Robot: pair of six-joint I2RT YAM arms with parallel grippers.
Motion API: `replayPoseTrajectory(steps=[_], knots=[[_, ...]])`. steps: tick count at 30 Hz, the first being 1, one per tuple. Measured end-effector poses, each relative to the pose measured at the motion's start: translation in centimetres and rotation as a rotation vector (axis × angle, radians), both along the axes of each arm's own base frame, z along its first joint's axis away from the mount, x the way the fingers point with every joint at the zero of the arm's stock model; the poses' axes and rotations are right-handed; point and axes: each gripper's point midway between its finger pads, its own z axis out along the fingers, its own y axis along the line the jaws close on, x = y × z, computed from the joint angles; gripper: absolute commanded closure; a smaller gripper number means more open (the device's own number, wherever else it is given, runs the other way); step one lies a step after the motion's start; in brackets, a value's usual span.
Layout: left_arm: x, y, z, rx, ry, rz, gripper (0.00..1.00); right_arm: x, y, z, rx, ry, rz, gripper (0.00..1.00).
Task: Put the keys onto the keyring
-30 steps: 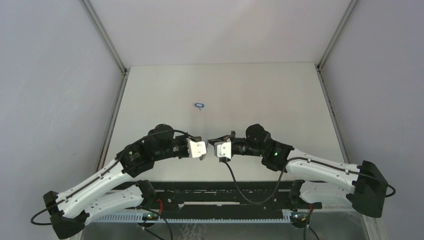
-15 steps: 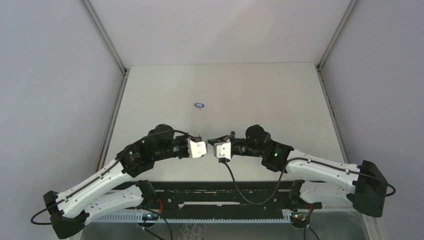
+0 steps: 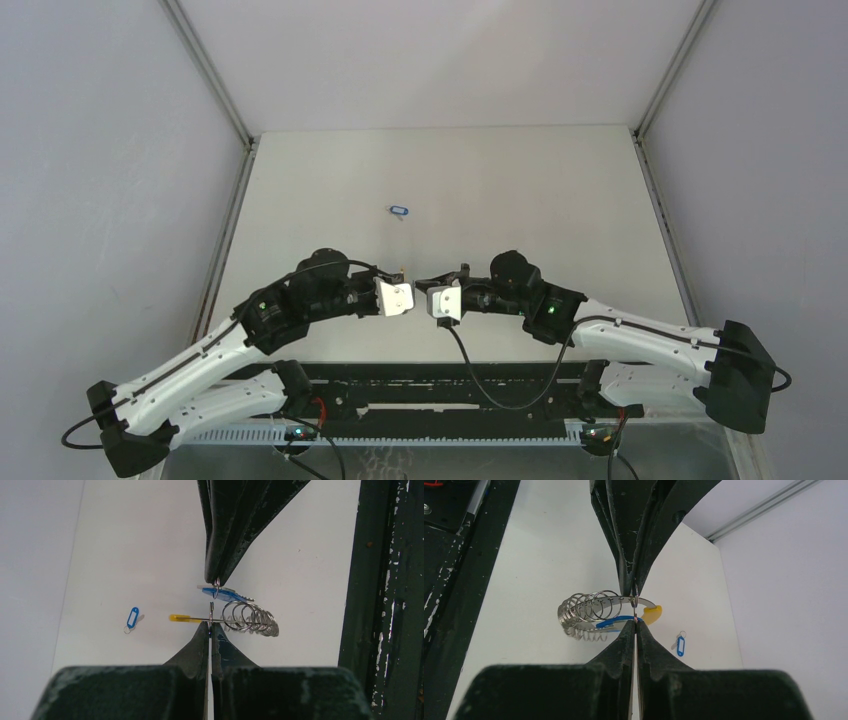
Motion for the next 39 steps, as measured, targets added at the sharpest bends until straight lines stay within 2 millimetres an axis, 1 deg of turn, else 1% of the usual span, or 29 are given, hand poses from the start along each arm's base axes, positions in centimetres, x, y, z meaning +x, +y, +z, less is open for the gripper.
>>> replayPoseTrajectory(steps=[18,39], knots=[[-0.06,-0.08,-0.06,0.002,0.002,-0.004,1.0,-0.14,0.04,-0.26,-0.008,0.006,0.005,1.0],[-0.04,-0.14,-0.21,0.006,0.005,-0.004,1.0,0.19,0.01,-0.45,-0.012,0.008,-0.014,1.0]])
